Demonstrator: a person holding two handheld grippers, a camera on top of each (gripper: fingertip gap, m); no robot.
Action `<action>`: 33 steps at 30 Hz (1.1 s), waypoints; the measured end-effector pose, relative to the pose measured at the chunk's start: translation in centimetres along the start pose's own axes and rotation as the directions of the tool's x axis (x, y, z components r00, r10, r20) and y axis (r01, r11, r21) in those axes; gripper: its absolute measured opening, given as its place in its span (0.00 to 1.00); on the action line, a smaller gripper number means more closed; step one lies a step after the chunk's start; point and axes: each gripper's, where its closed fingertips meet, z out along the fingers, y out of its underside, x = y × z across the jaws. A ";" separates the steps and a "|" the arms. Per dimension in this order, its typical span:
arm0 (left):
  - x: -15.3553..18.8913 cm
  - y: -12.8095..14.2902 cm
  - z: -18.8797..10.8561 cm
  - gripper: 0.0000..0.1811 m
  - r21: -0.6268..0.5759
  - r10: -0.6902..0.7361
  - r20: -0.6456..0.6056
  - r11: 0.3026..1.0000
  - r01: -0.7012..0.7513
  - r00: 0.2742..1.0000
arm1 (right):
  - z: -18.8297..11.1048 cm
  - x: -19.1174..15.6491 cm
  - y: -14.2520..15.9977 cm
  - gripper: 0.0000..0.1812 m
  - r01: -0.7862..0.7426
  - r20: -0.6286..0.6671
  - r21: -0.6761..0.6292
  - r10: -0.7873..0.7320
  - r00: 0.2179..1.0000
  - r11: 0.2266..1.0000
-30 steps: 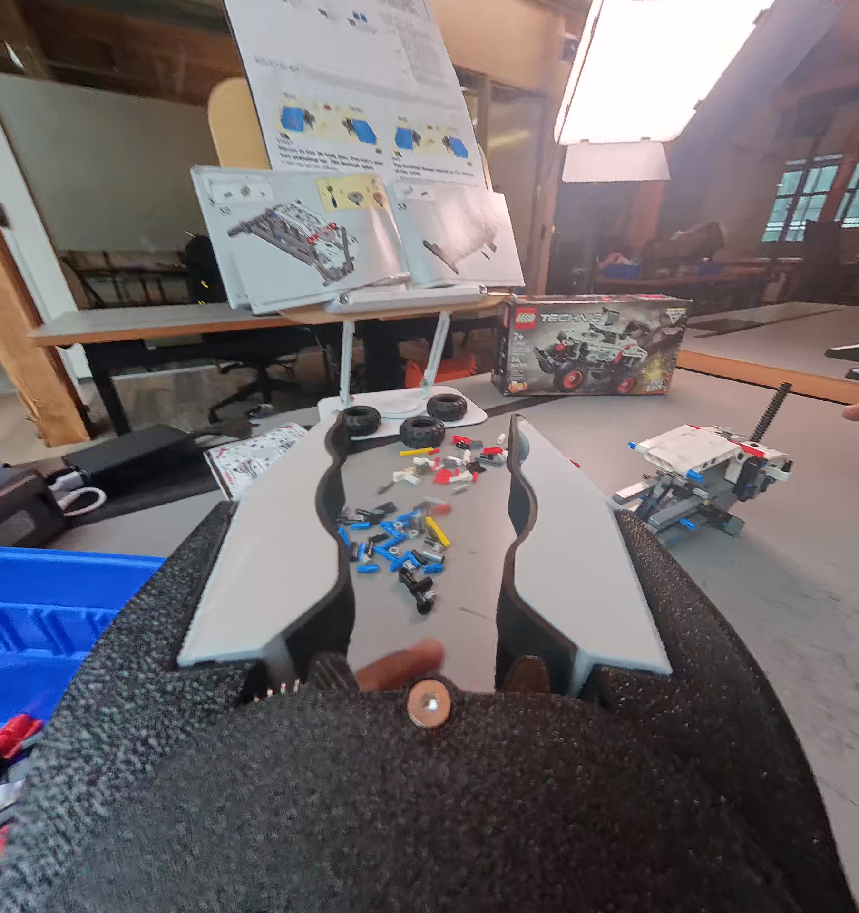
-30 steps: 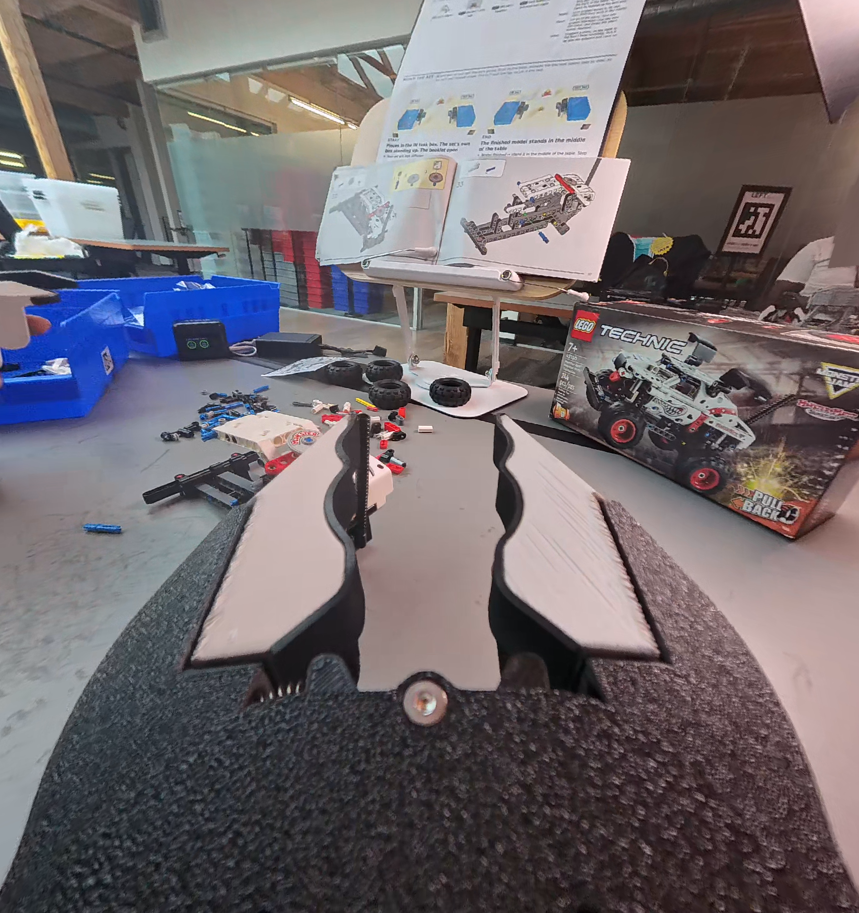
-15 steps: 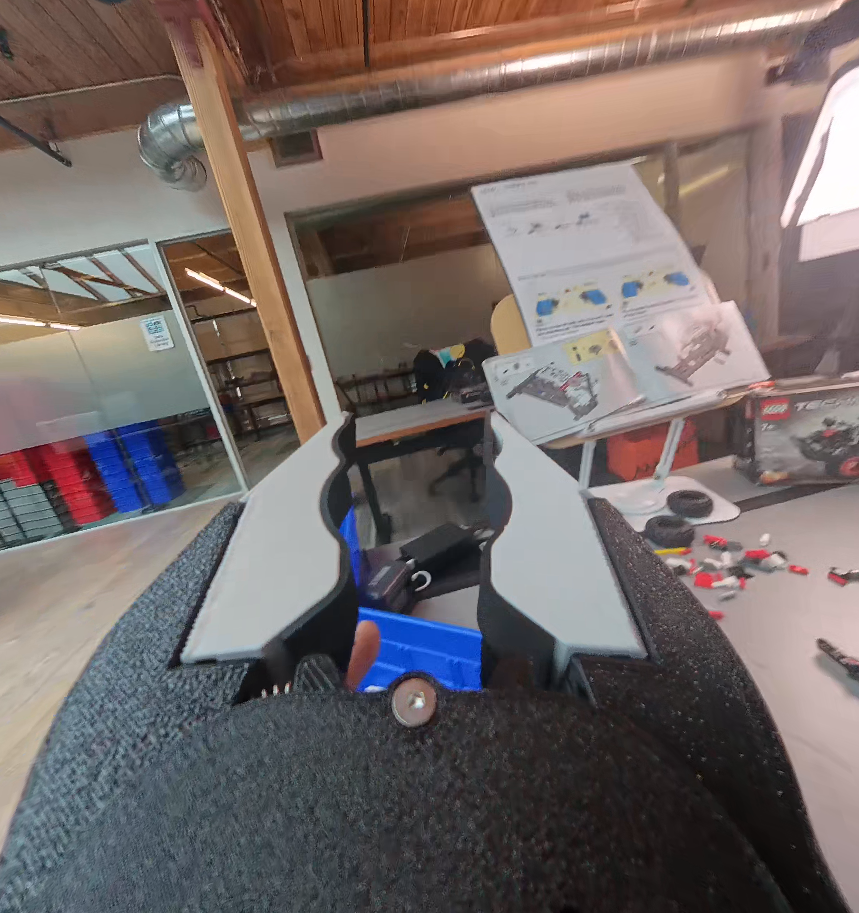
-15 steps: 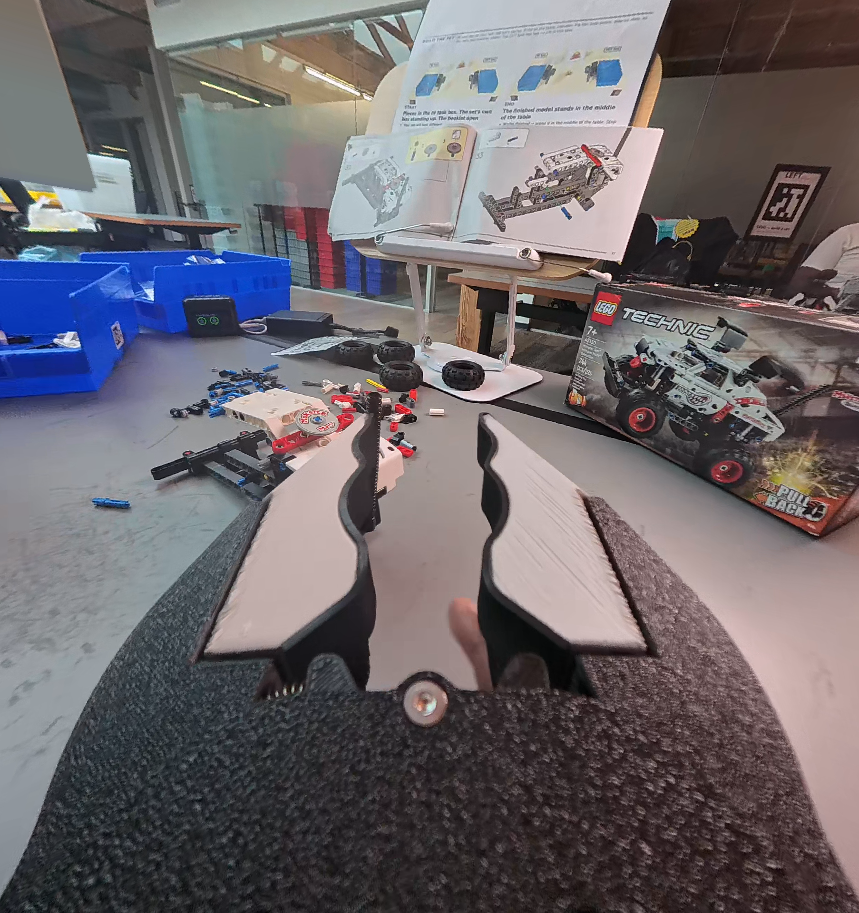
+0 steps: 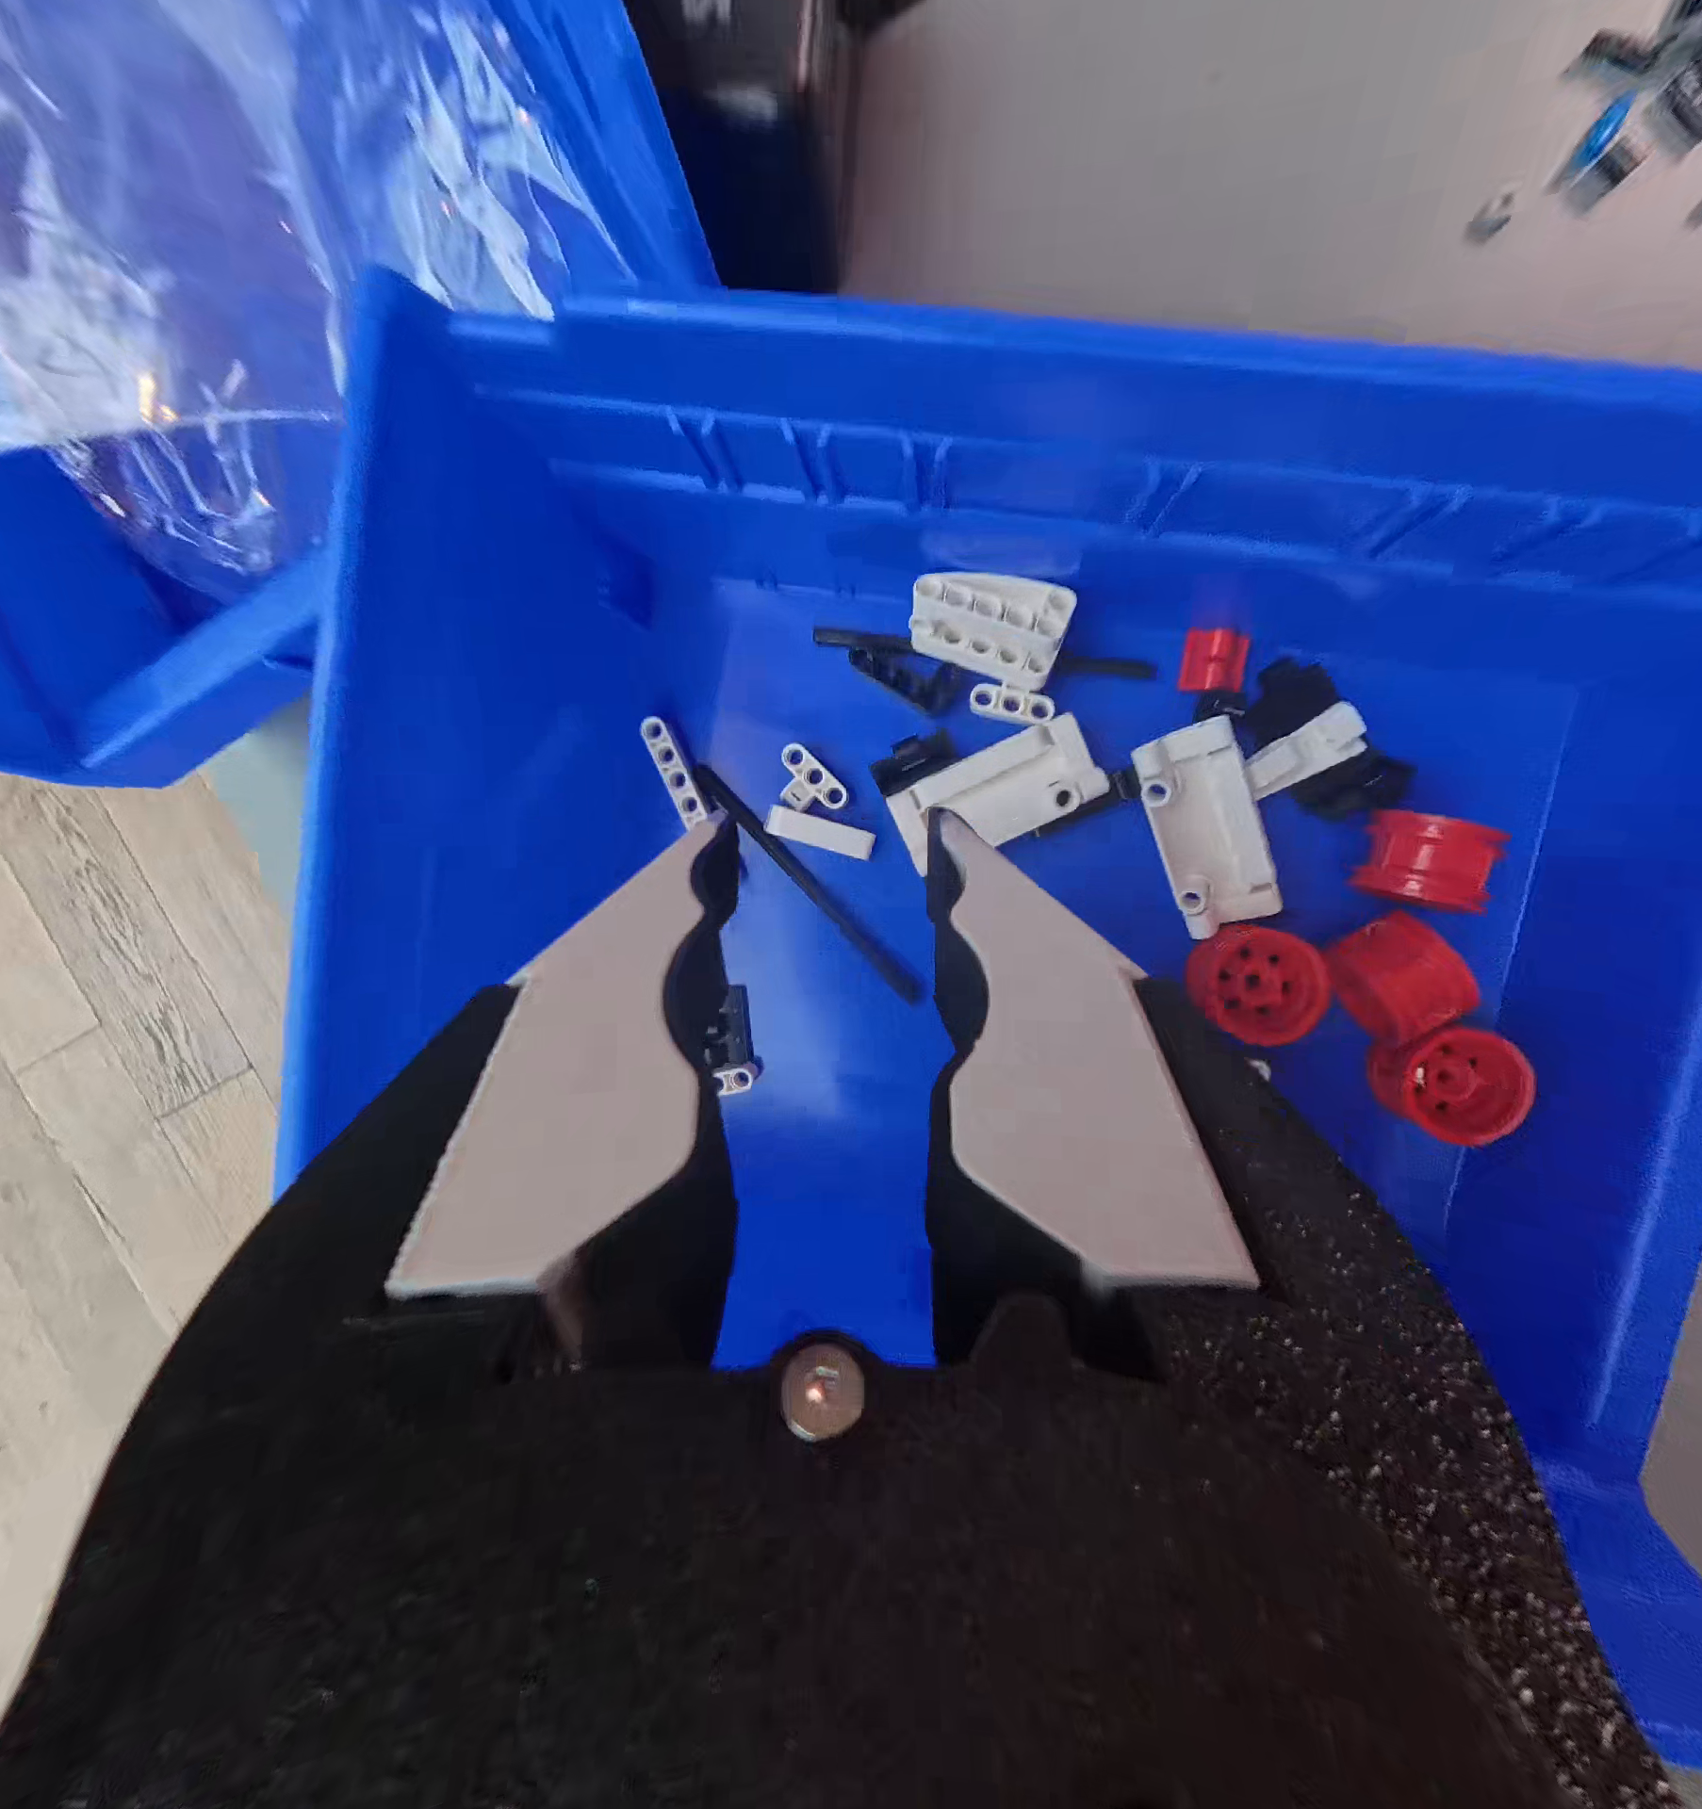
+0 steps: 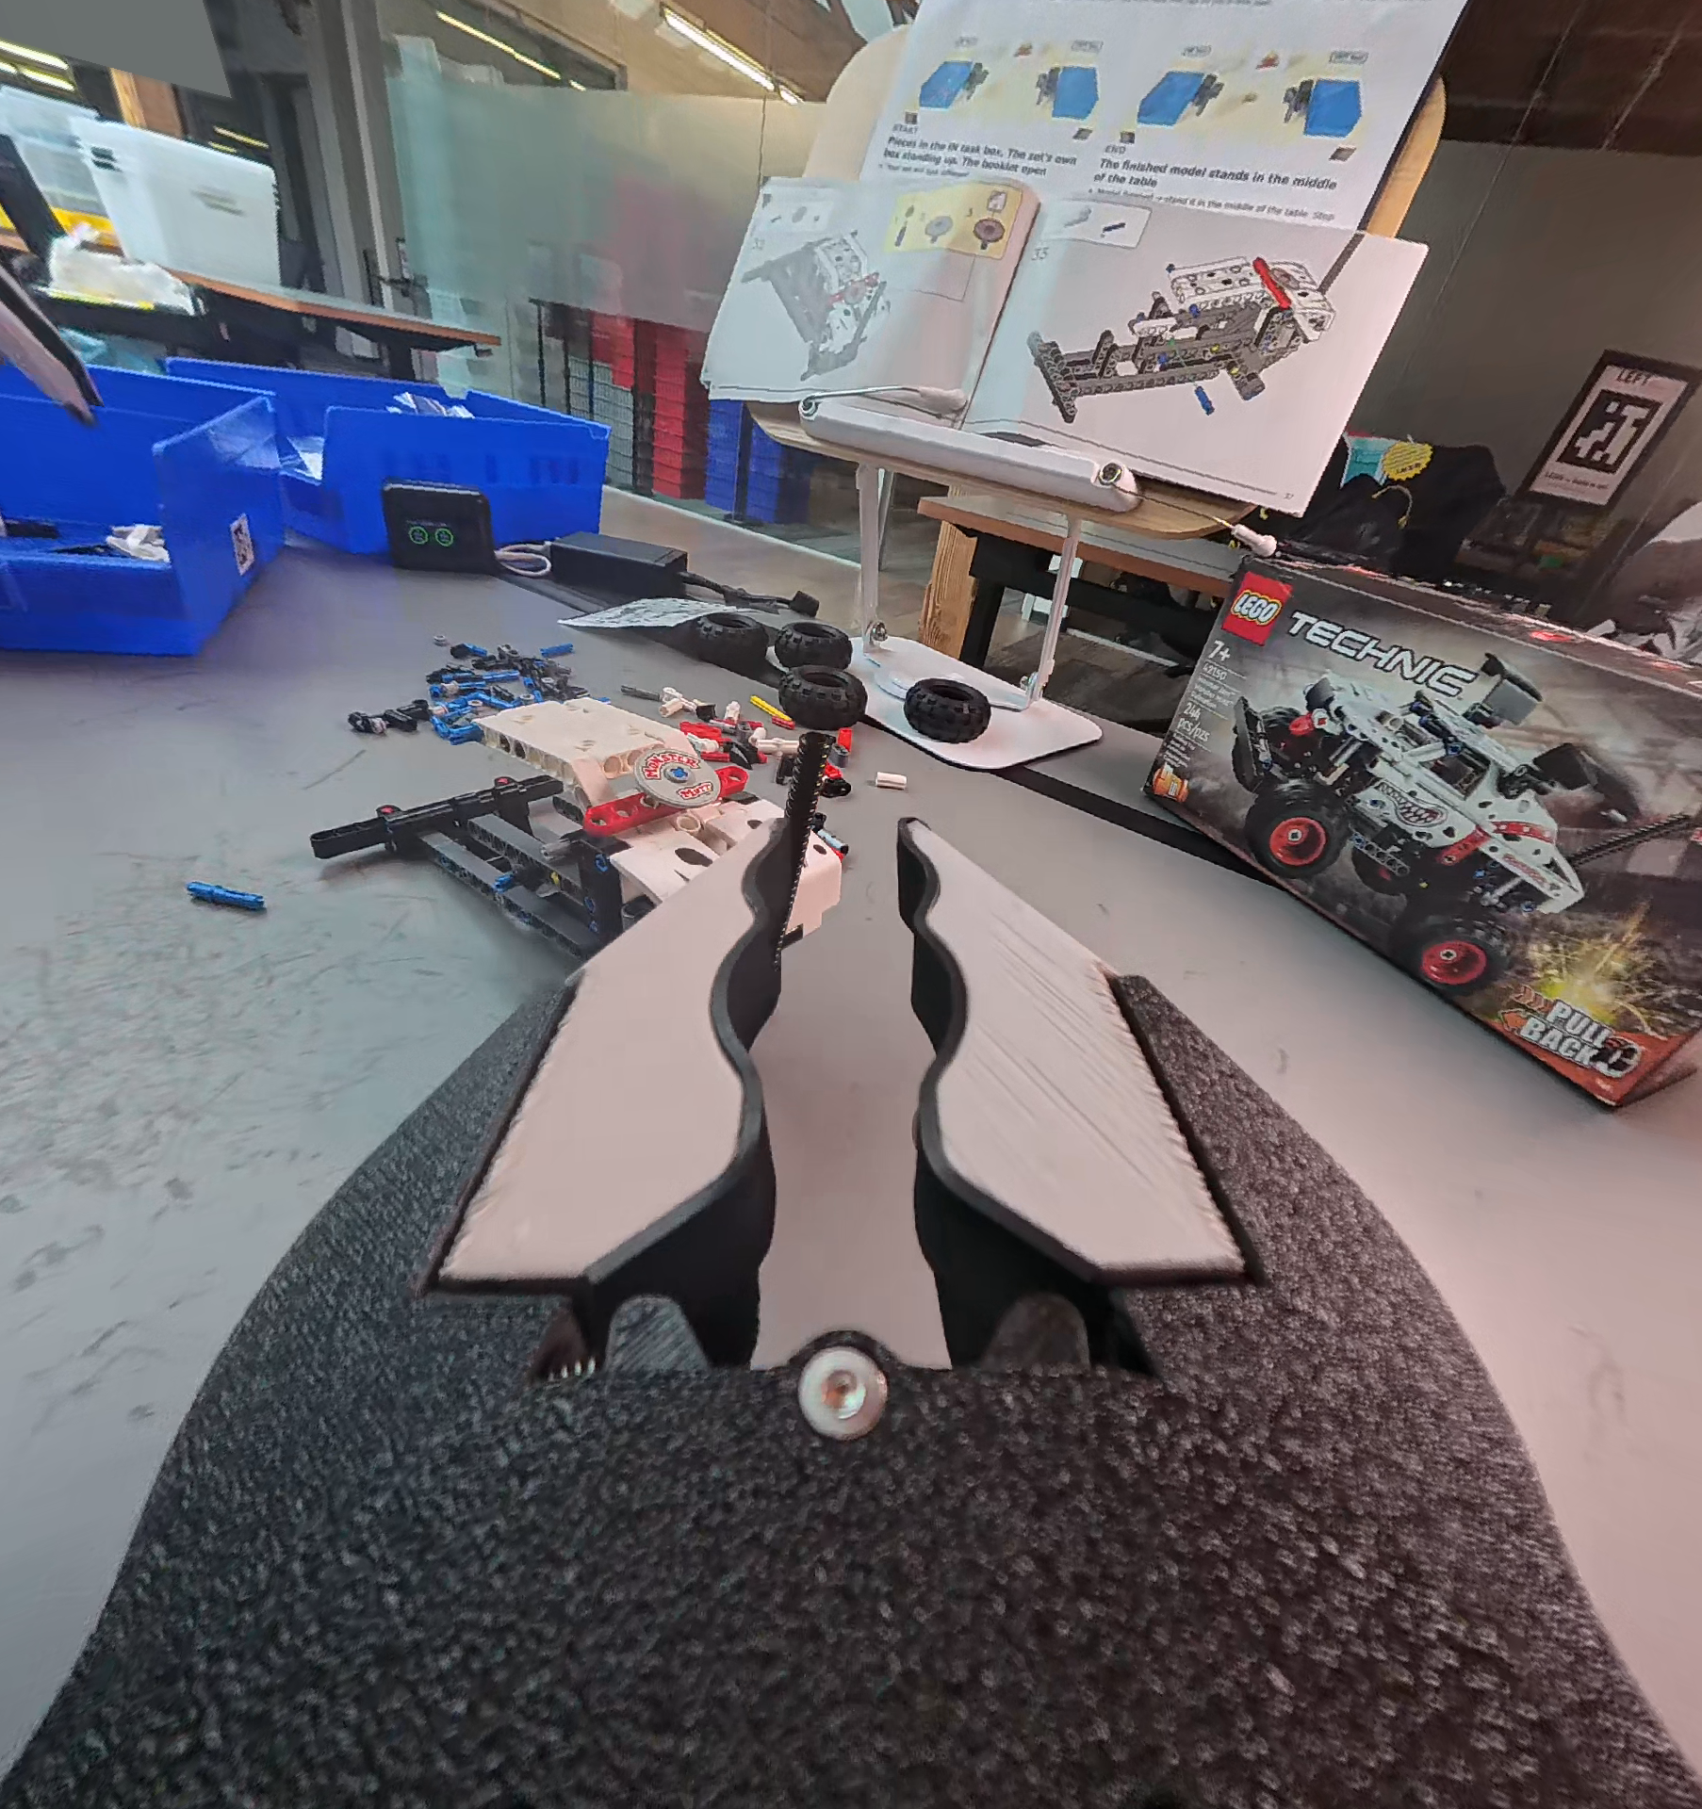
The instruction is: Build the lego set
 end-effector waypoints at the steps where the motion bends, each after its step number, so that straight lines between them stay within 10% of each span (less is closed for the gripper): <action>1: -0.1 0.5 1.0 0.20 -0.054 -0.003 -0.013 0.999 0.002 1.000 | 0.0 0.1 0.1 0.11 0.004 -0.005 -0.003 -0.004 1.000 1.000; 12: -1.5 3.2 6.2 0.14 -0.340 -0.063 0.008 0.938 0.062 0.998 | -0.1 0.7 0.6 0.10 0.018 -0.032 -0.024 -0.018 0.999 1.000; 21: -0.7 3.5 5.5 0.06 -0.332 -0.073 -0.028 0.941 0.060 0.997 | -0.1 0.8 0.7 0.09 0.018 -0.031 -0.033 -0.019 0.999 0.999; 27: 3.6 -3.5 -0.5 0.05 0.041 -0.042 -0.153 0.998 0.049 0.987 | -0.5 0.9 0.2 0.08 0.026 -0.041 -0.018 -0.027 0.999 0.999; 33: 21.1 -12.2 -11.5 0.06 0.591 0.254 -0.451 0.804 0.073 0.856 | -0.5 0.5 -0.2 0.08 0.049 -0.026 -0.011 -0.050 0.998 0.999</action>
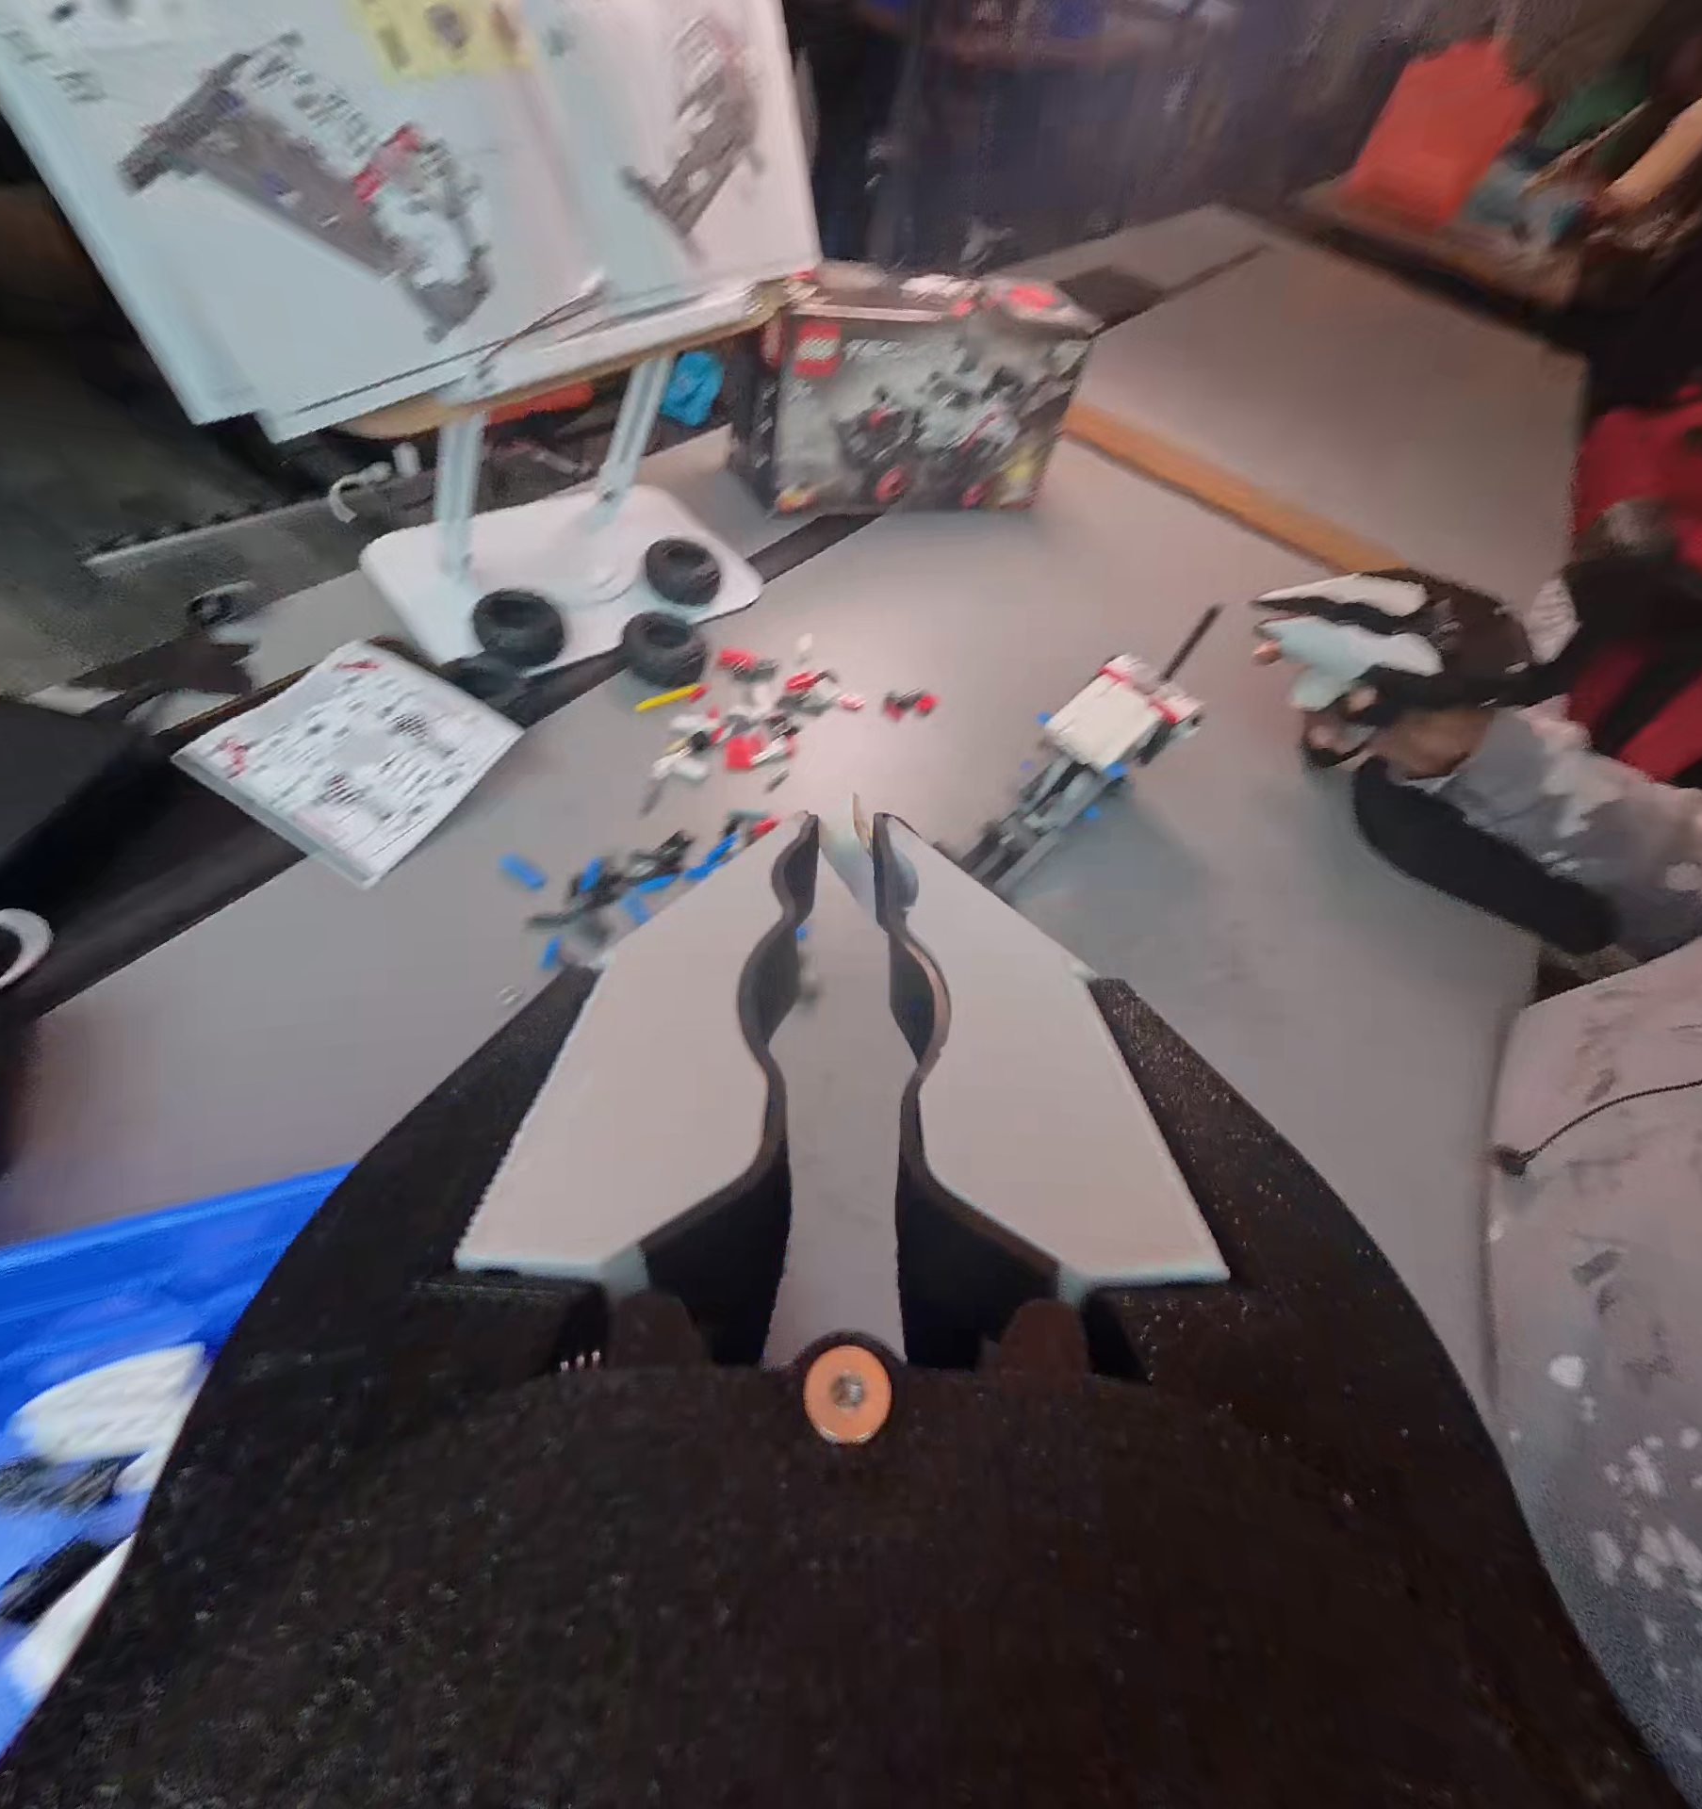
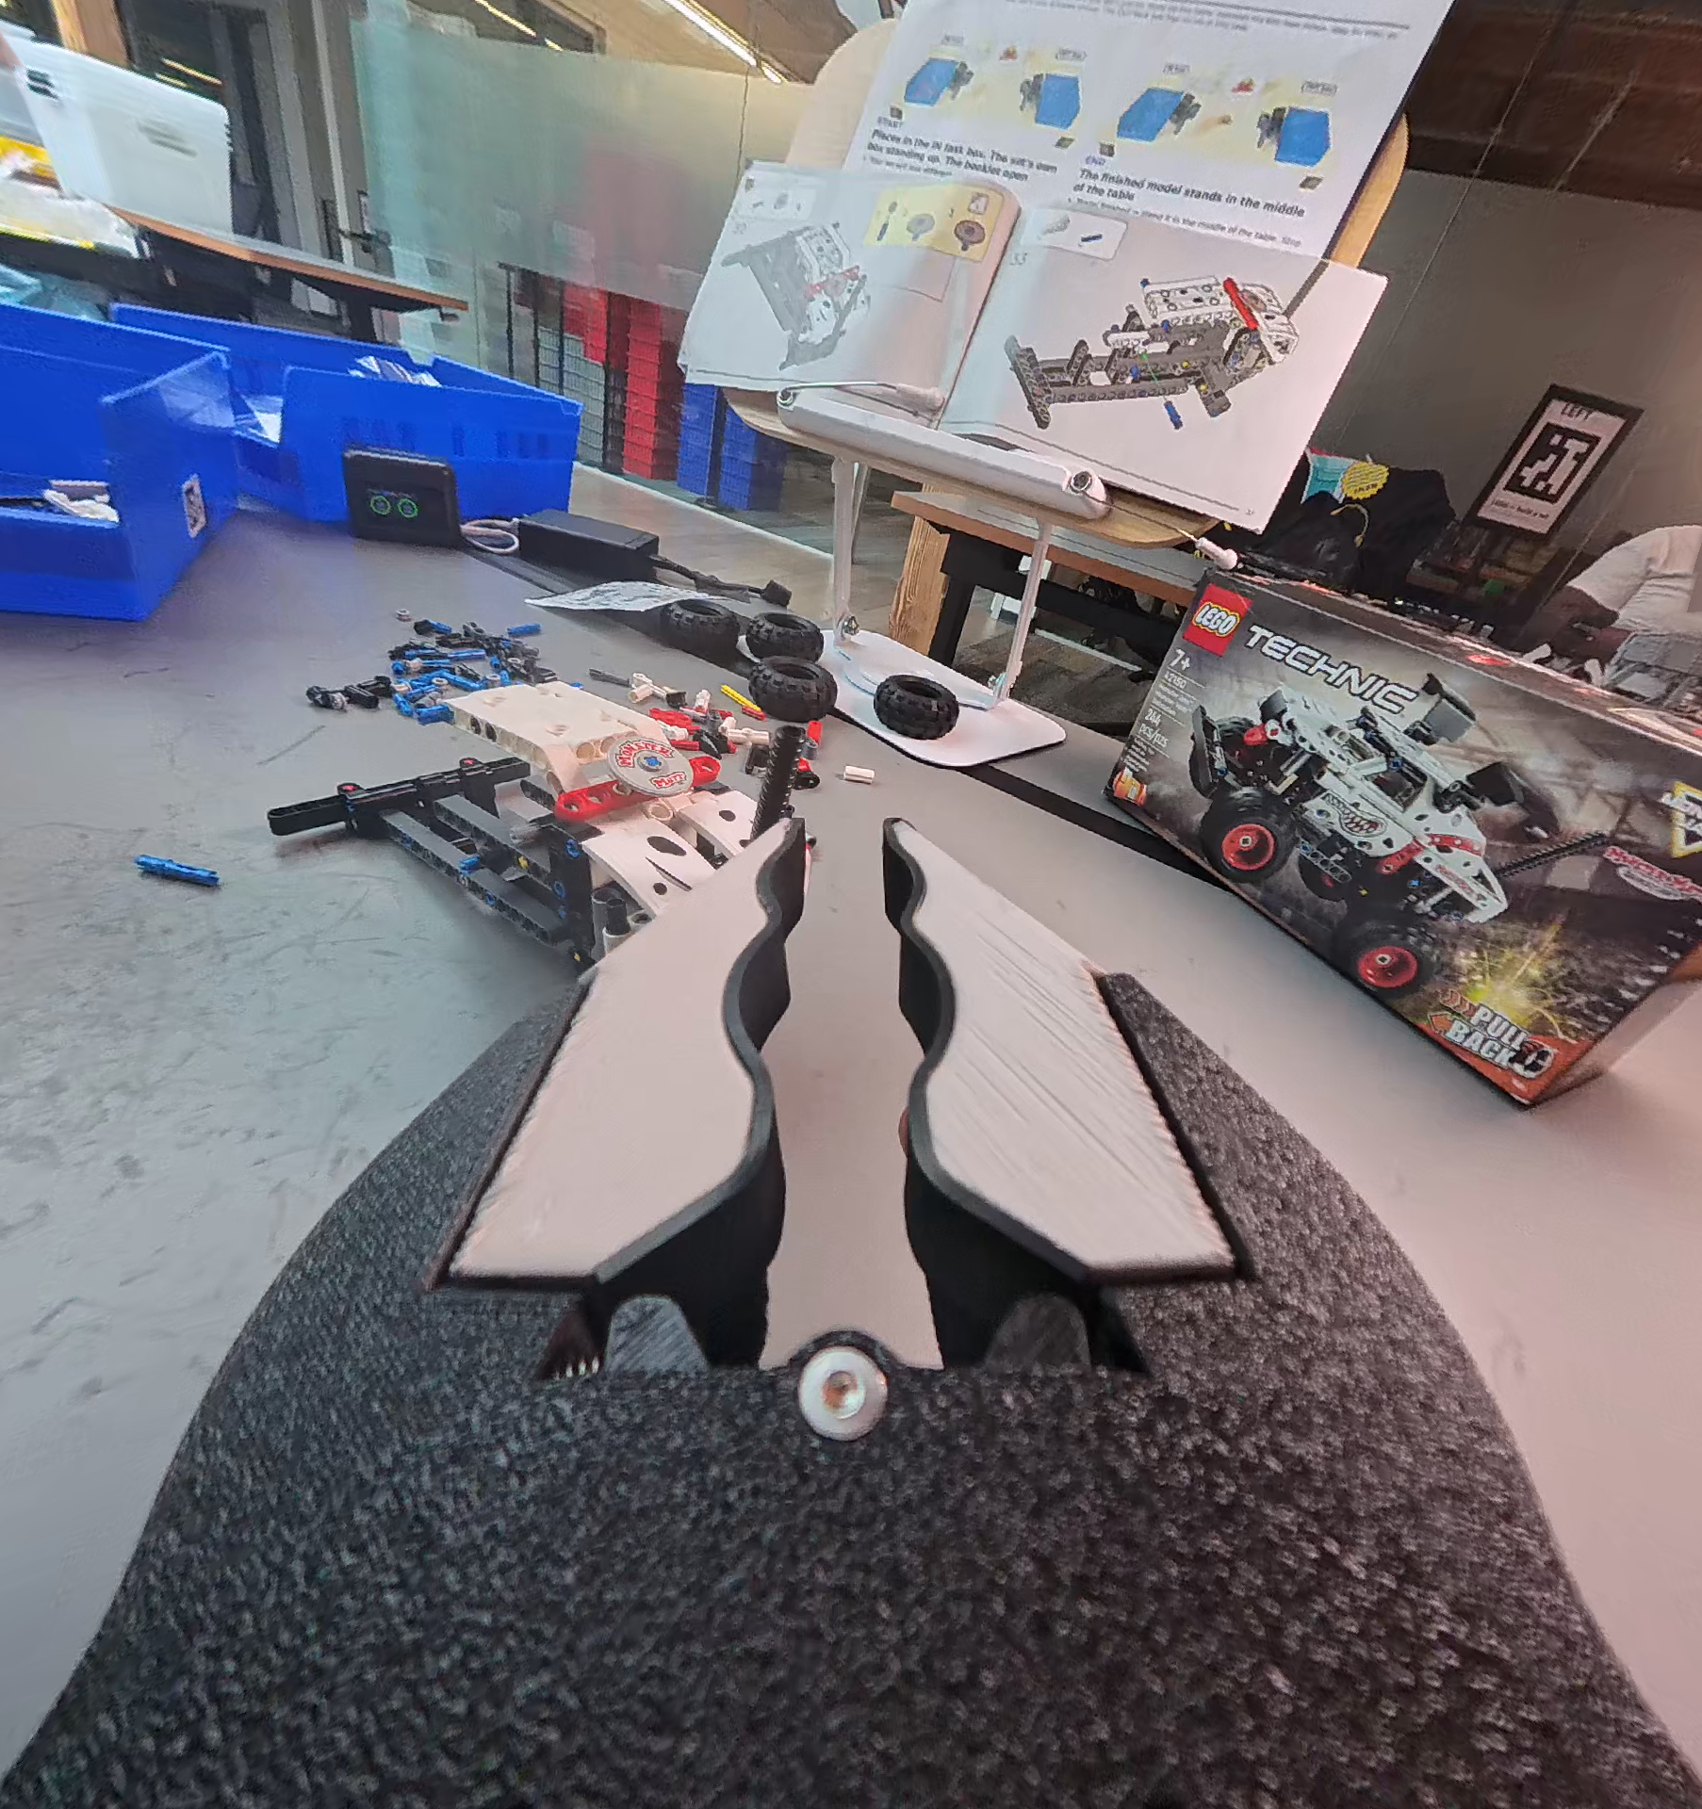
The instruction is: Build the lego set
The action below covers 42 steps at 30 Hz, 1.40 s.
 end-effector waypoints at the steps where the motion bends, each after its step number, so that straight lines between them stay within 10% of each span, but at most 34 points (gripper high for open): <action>1: 2.9 -0.5 1.3 0.06 0.054 -0.002 -0.060 0.999 0.005 0.998 | 0.0 -0.2 -0.1 0.08 0.007 0.005 0.003 -0.007 1.000 1.000; 6: 13.1 1.0 9.8 0.06 0.205 -0.118 -0.289 0.962 0.182 0.950 | -0.6 -2.7 -1.5 0.09 0.110 0.091 0.079 -0.117 0.989 0.991; 15: 19.3 4.6 20.8 0.05 0.173 -0.341 -0.364 0.890 0.422 0.867 | 0.4 -11.6 -3.3 0.18 0.116 0.340 0.117 -0.149 0.928 0.986; 22: 18.8 6.1 20.8 0.04 0.206 -0.440 -0.373 0.819 0.535 0.817 | 4.8 -14.6 -3.3 0.15 0.210 0.312 0.046 -0.214 0.926 0.977; 25: 18.6 6.2 20.4 0.04 0.198 -0.457 -0.392 0.805 0.559 0.798 | 5.0 -14.1 -3.7 0.02 0.232 0.290 0.081 -0.246 0.925 0.969; 42: 15.6 5.3 18.0 0.04 0.198 -0.493 -0.496 0.738 0.645 0.715 | 5.6 -14.7 -4.8 0.00 0.151 0.467 0.189 -0.224 0.855 0.970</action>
